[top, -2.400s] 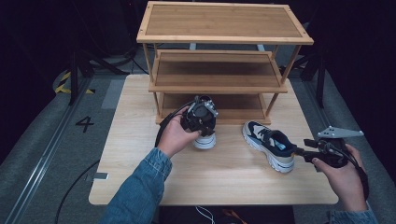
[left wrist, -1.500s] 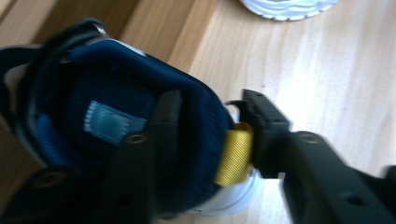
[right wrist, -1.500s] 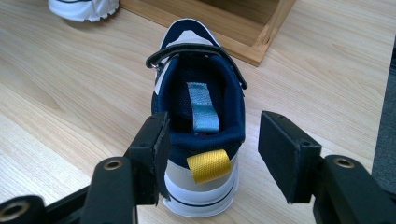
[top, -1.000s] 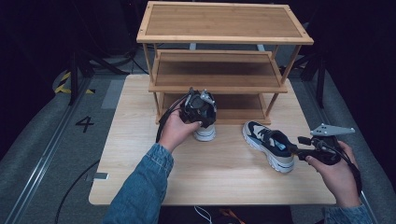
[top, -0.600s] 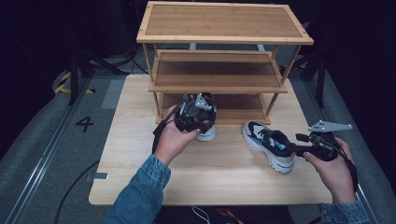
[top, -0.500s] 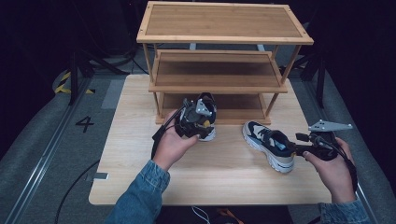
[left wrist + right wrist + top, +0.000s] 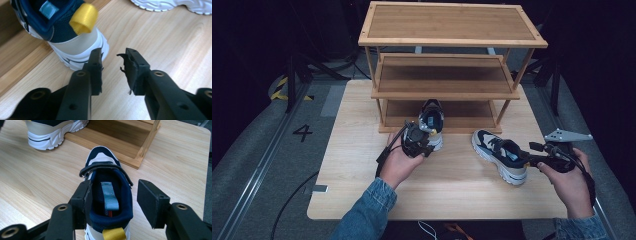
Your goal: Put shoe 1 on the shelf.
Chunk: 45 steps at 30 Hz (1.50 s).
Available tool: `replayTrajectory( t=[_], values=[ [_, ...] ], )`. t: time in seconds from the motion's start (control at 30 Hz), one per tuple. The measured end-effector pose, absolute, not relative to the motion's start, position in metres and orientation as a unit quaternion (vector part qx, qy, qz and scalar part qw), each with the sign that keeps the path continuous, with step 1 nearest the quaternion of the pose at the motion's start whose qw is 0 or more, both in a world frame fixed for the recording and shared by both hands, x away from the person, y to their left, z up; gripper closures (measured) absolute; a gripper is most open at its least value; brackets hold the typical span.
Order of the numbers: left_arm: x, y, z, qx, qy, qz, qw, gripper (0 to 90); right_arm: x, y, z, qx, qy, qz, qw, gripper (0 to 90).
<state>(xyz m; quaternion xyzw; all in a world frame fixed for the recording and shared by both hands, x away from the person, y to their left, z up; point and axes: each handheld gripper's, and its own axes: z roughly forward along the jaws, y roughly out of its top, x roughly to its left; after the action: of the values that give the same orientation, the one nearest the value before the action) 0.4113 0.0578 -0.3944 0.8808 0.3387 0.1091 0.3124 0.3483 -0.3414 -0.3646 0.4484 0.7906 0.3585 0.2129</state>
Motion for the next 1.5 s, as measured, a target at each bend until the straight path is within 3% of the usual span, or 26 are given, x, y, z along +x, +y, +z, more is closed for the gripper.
replayTrajectory(
  t=[0.2, 0.7, 0.87, 1.23, 1.5],
  values=[
    [0.418, 0.059, -0.407, 0.871, 0.352, 0.088, 0.331, 71.8, 0.345, -0.344, -0.363, 0.45, 0.787, 0.362, 0.218, 47.2],
    [0.438, 0.061, -0.419, 0.859, 0.361, 0.105, 0.347, 79.9, 0.327, -0.361, -0.356, 0.465, 0.767, 0.369, 0.242, 47.3],
    [0.441, 0.061, -0.418, 0.86, 0.358, 0.112, 0.346, 86.4, 0.323, -0.365, -0.356, 0.468, 0.764, 0.368, 0.246, 47.3],
    [0.449, 0.059, -0.413, 0.846, 0.373, 0.093, 0.369, 86.7, 0.315, -0.369, -0.356, 0.47, 0.762, 0.365, 0.255, 47.2],
    [0.464, 0.058, -0.418, 0.834, 0.376, 0.125, 0.383, 80.6, 0.309, -0.372, -0.358, 0.476, 0.759, 0.361, 0.258, 47.2]
  ],
)
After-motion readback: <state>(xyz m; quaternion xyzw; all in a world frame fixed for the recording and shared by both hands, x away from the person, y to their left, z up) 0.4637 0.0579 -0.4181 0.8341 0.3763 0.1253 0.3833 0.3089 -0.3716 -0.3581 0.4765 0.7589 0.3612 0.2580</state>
